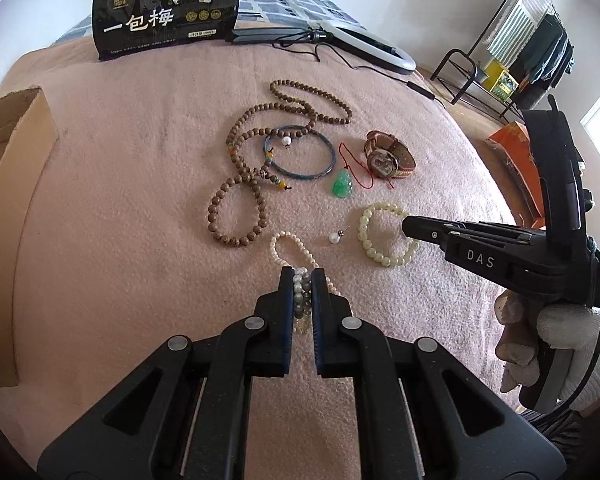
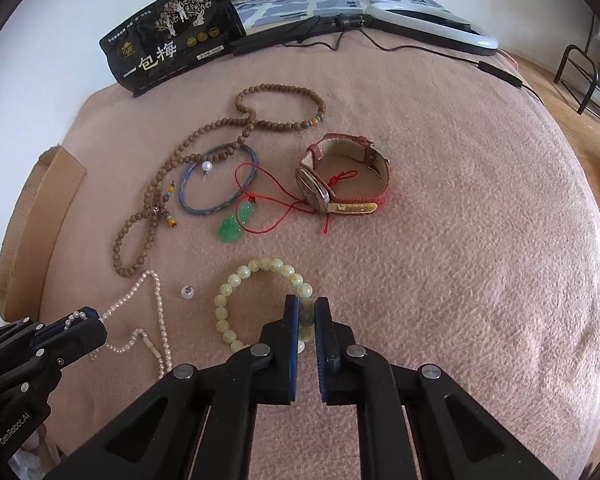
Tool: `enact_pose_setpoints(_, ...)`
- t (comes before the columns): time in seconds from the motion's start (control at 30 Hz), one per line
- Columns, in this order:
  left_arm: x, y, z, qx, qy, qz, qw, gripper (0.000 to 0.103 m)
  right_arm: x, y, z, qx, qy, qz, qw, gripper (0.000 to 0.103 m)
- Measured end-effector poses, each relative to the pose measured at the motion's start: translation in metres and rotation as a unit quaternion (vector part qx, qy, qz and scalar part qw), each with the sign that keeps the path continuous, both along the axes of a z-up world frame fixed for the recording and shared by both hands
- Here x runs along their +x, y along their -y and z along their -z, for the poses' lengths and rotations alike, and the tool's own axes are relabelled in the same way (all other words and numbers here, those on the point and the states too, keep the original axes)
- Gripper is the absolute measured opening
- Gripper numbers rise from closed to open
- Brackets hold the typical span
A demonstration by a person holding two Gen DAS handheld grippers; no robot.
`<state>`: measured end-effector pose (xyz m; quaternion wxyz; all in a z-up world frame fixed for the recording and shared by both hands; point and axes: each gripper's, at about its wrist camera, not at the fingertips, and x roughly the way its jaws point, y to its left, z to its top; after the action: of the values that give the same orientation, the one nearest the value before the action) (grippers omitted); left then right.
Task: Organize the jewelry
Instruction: 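Carry the pearl necklace and green bracelet over the cardboard box with both tools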
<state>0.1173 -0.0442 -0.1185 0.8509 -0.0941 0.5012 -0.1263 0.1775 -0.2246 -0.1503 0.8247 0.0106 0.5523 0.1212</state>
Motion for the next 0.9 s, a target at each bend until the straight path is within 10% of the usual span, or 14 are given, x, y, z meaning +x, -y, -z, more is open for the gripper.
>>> enact_pose_setpoints(0.9, -0.022, -0.106, -0.114, -0.036, 0.144, -0.096, 0.9842, 0.006, -0.035, -0.042, -0.103, 0.071, 0.133, -0.039, 0.988, 0.005)
